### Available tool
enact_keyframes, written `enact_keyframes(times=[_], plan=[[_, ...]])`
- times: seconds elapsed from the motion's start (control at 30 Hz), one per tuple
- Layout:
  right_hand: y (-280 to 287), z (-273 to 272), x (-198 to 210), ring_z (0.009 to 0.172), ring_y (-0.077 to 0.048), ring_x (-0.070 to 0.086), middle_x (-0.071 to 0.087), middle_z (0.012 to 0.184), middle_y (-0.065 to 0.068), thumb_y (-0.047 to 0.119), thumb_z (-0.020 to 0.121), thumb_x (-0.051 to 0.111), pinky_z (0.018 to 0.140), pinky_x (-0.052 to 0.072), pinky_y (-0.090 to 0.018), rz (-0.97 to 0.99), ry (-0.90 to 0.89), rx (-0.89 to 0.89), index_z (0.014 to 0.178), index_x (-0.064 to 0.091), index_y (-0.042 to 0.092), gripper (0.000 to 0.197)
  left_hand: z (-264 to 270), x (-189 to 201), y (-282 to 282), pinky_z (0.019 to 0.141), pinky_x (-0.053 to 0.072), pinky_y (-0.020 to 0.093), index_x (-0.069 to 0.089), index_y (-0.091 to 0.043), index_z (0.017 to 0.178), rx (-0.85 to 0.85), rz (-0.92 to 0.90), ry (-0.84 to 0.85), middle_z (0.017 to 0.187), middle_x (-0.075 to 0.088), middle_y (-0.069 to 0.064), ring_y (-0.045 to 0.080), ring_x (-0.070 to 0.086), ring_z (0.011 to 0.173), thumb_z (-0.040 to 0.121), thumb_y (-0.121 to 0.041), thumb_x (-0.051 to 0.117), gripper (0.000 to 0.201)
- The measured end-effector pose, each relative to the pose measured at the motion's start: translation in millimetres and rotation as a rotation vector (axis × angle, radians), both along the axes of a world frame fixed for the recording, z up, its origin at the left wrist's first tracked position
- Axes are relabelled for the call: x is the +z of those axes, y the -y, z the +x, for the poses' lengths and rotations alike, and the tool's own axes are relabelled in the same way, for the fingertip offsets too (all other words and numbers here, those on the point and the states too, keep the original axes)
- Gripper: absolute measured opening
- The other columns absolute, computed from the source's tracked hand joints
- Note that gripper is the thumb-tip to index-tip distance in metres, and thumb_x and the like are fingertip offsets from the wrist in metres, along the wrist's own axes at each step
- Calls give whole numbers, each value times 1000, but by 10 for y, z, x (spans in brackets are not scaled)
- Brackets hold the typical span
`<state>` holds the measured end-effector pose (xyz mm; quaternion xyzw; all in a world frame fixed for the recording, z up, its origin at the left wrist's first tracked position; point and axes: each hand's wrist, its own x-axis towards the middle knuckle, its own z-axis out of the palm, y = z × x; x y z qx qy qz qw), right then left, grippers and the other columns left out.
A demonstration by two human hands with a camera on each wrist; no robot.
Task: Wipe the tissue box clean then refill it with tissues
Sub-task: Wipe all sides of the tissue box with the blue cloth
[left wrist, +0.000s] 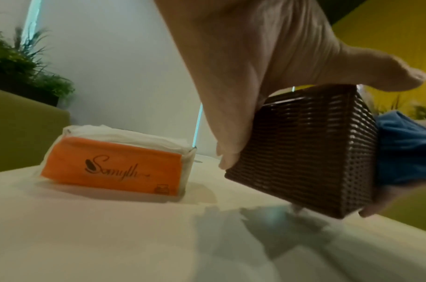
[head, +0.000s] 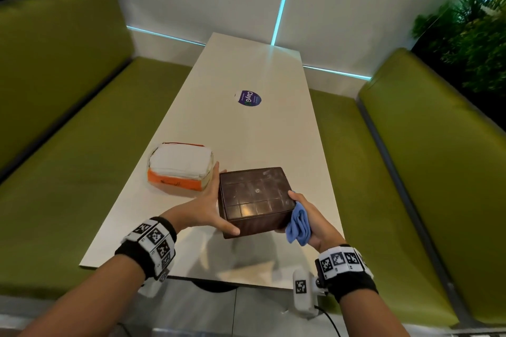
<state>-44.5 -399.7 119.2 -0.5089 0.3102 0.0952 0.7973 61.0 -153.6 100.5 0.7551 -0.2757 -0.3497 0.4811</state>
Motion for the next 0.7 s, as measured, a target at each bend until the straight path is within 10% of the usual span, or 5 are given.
enact_keyframes(times=[0.13, 0.3, 0.43, 0.57, 0.7], plan=[[-22, 87, -68, 90, -29, 63, 69, 111, -15, 36, 96, 51, 84, 51, -35, -45, -23, -2, 114, 66, 6, 38, 53, -213, 6, 123, 16, 46, -36, -54, 136, 77, -46, 59, 163, -4, -4, 13, 6, 151, 45, -43, 97, 161], [-5, 139, -223, 99, -28, 69, 72, 109, -13, 23, 100, 50, 89, 56, -38, -434, 142, -53, 129, 60, 16, 32, 30, -306, 113, 120, 12, 28, -1, -21, 152, 195, -47, 234, 155, 4, -11, 5, 8, 143, 48, -41, 93, 142], [-124, 135, -233, 65, -21, 57, 59, 69, -8, 26, 99, 49, 59, 48, -28, -824, 206, -105, 86, 65, 11, 26, -11, -405, 156, 99, 16, -7, 15, -31, 138, 263, -164, 297, 137, 24, -12, -7, 24, 125, 49, -23, 96, 121], [-323, 53, -286, 119, -25, 49, 47, 131, -14, 31, 101, 44, 97, 40, -29, -1271, 177, 163, 144, 40, 21, 45, -20, -469, 153, 91, 15, -12, 19, -31, 133, 325, -187, 333, 134, 28, -4, -12, 31, 114, 47, -23, 92, 113], [-778, -50, -326, 147, -31, 20, 25, 157, -15, 34, 97, 36, 119, 21, -45, -1444, 275, 340, 146, 39, 13, 54, -32, -496, 185, 102, 20, -3, 17, -29, 134, 314, -207, 360, 134, 27, -4, -6, 27, 119, 45, -29, 87, 113]])
